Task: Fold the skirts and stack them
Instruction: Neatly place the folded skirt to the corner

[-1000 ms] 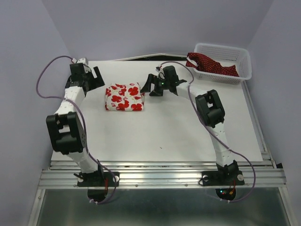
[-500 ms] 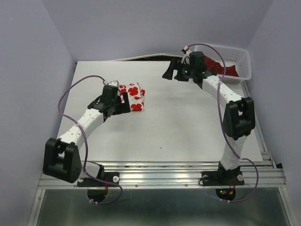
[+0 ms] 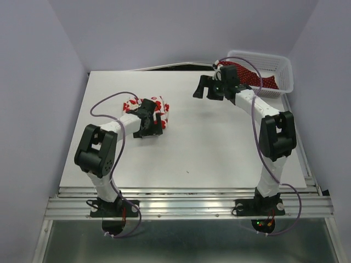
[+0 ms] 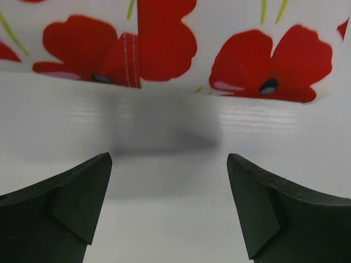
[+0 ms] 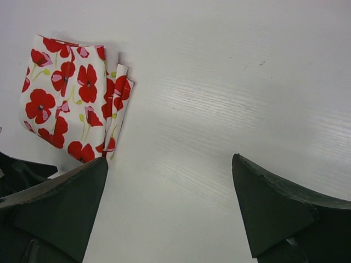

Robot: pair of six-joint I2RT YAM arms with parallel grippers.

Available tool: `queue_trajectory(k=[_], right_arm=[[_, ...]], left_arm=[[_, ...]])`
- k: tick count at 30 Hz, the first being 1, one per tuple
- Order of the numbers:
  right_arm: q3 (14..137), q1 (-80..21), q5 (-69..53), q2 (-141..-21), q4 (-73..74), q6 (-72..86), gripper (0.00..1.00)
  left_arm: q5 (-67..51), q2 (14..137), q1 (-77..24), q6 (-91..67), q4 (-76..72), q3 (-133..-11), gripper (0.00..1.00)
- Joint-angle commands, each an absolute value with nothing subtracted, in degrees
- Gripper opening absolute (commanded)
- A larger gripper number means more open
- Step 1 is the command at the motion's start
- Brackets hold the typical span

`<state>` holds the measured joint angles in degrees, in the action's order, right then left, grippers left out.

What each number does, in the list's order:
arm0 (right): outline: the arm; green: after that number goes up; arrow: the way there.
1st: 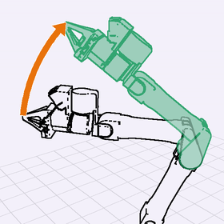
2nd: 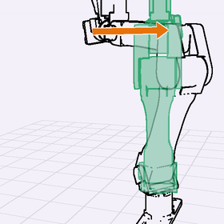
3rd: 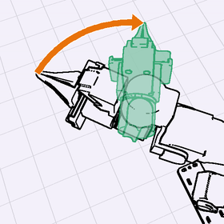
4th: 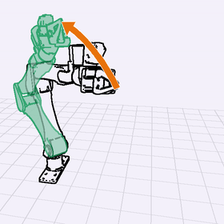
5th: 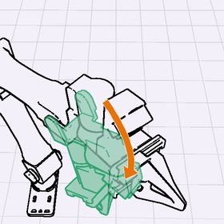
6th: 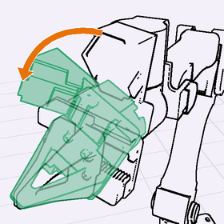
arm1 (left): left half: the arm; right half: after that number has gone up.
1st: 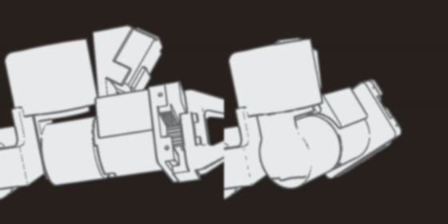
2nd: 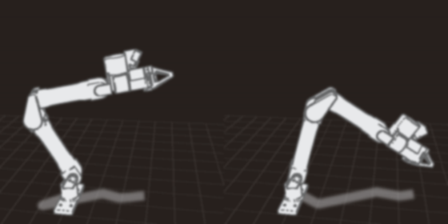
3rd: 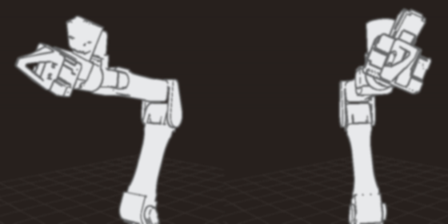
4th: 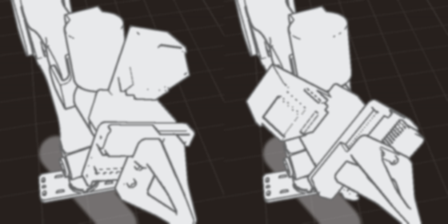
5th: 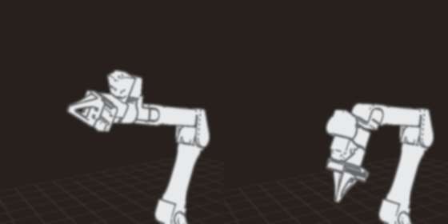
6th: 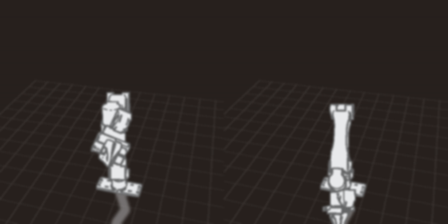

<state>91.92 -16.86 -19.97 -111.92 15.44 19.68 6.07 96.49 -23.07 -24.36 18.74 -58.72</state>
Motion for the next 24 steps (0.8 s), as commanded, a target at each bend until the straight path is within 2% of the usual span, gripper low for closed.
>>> queue_trajectory(k=[1,8,12,24], right_arm=[[94.7,-16.3,-20.0,-114.3,15.6,19.6,1.00],[94.7,-15.2,-21.1,-115.0,15.5,19.7,1.00],[94.3,-15.2,-21.7,-115.0,15.5,19.9,1.00],[92.7,-14.7,-23.2,-115.3,15.4,20.3,1.00]], left_arm=[[9.4,102.4,-23.4,-27.2,18.7,-66.4,0.98],[10.0,110.3,-20.7,-29.9,17.2,-74.8,0.98],[11.0,116.0,-15.6,-29.6,17.8,-82.0,0.98],[13.0,121.0,-5.7,-18.8,13.5,-89.1,0.98]])
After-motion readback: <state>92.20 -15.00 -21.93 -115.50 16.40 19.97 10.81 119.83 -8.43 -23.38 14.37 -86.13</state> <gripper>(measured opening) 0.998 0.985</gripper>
